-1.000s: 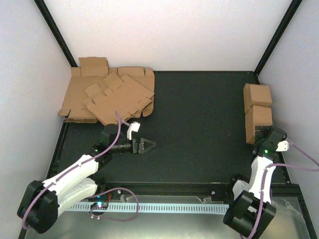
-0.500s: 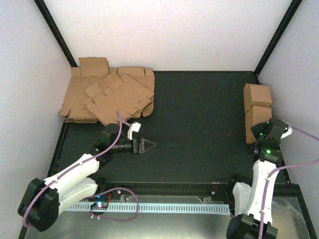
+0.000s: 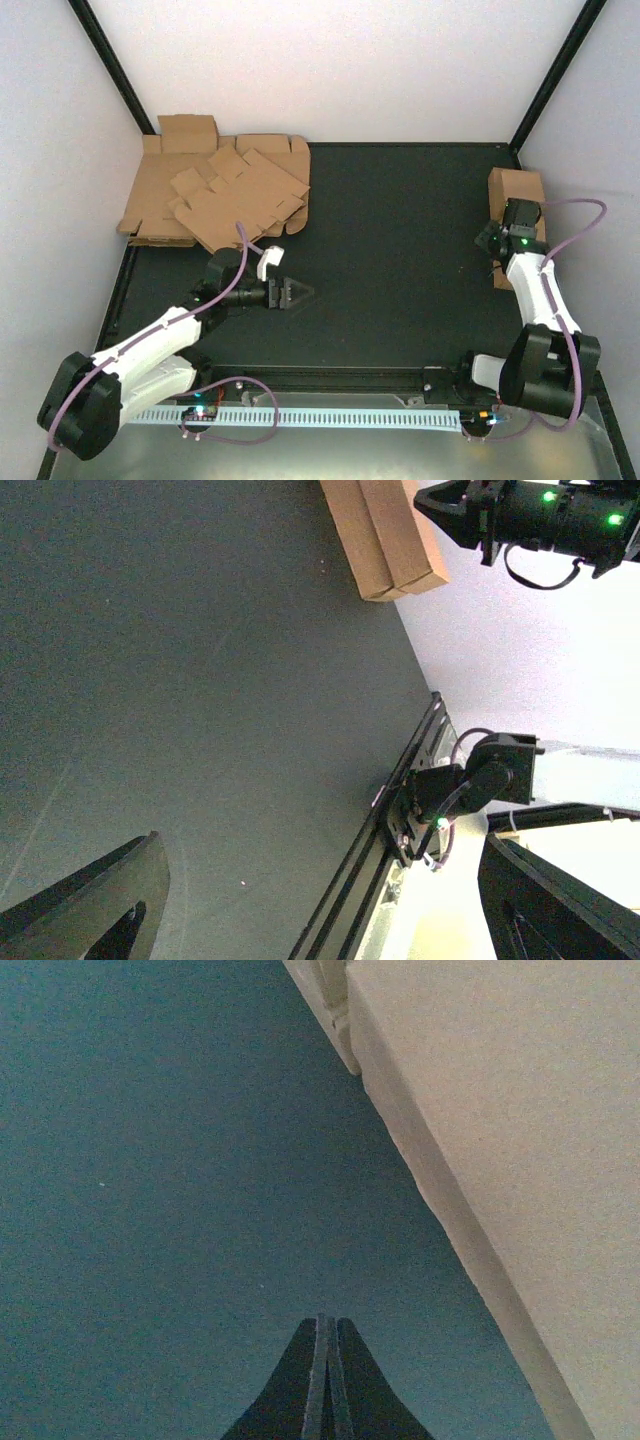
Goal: Fold the paper box
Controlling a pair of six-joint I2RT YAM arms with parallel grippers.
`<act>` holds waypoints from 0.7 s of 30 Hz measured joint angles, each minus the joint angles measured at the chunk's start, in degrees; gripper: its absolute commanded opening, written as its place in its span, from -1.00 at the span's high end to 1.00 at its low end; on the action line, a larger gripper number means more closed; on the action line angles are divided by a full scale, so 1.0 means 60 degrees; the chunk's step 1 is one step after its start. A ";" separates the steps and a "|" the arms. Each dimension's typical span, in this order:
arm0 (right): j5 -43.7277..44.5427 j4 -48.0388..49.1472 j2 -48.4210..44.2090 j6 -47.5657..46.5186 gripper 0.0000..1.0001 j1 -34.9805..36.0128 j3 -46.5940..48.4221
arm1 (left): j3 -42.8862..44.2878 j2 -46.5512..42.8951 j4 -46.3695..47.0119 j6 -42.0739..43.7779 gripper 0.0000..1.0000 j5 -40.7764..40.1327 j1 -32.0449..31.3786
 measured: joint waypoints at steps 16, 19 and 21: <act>0.1974 -0.0076 0.1268 -0.0055 0.97 0.0000 0.0004 | 0.0259 0.0627 0.0084 0.0011 -0.75 0.0146 0.0000; 0.2255 -0.0084 0.1279 -0.0011 0.97 0.0000 0.0011 | 0.0259 0.0688 0.0127 0.0011 -0.75 0.0153 0.0000; 0.2393 -0.0087 0.1279 0.0018 0.97 0.0000 0.0026 | 0.0259 0.0692 0.0146 0.0011 -0.75 0.0153 0.0000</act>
